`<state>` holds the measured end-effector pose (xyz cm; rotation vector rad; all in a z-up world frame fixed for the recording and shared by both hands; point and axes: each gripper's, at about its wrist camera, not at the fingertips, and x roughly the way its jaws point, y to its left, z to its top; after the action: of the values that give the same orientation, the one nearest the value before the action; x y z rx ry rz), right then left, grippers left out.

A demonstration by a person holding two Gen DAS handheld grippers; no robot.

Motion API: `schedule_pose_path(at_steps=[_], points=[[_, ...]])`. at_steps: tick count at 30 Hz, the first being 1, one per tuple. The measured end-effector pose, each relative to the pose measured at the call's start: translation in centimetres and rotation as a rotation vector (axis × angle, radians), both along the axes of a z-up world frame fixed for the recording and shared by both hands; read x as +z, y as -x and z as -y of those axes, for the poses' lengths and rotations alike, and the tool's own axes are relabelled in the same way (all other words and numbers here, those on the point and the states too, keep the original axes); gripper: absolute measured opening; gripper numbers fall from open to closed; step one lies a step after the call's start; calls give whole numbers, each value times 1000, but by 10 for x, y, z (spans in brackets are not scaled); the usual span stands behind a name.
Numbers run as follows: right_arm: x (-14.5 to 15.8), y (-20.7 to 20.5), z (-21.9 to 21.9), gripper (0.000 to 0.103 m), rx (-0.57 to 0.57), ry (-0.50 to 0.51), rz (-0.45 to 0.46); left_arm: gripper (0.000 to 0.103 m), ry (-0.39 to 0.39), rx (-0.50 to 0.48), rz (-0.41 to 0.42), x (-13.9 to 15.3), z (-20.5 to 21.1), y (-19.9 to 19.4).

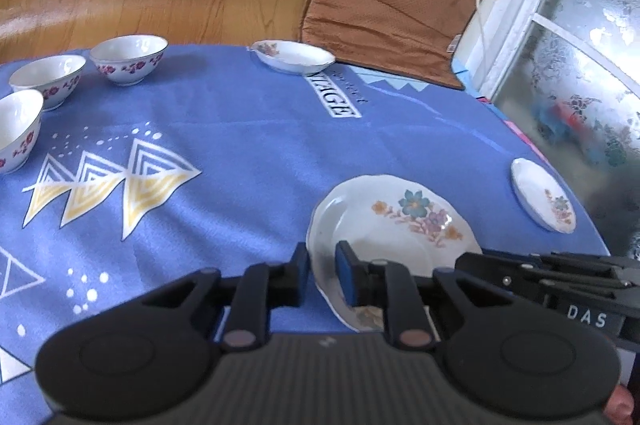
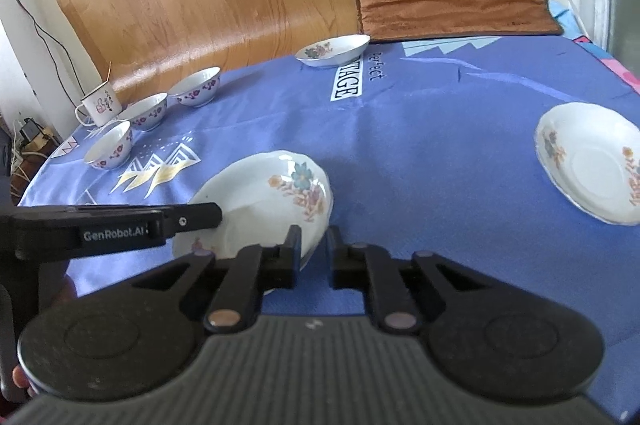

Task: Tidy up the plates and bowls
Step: 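Lower the second plate with the right gripper onto the first plate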

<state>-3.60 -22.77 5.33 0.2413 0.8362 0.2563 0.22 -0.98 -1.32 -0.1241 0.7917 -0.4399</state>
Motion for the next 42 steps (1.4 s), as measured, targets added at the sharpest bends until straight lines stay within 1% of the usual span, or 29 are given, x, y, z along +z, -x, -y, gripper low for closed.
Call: schedule_pose_path(at_steps=[6,11,17,22,26,29,35,38,42], points=[[7,9,6,15,-26,30,26,16,-5,-35,11,2,12,3],[2,11,13,15,-45,22,7,16,-30,-54,1,0,22,4],[5,13,24,15,-76,11,31,16,-72,-89,39,13,43,0],[10,14,47,15,-140,1,69,16,-106,-147,68,27,78,-11],[13,17,75,15,-216,3,100,16,-134,-215,110,38,121,-20],[17,20,98,15,-279,17,126,16,-138,-264,132,41,154,-27],[15,21,141,15,-385,47,141,16,-121,-334,118,35,209,-44],[11,22,157,15,-418,48,136,17,-129,-358,116,29,229,-48],[3,20,168,15,-447,46,121,17,-138,-371,98,21,245,-54]])
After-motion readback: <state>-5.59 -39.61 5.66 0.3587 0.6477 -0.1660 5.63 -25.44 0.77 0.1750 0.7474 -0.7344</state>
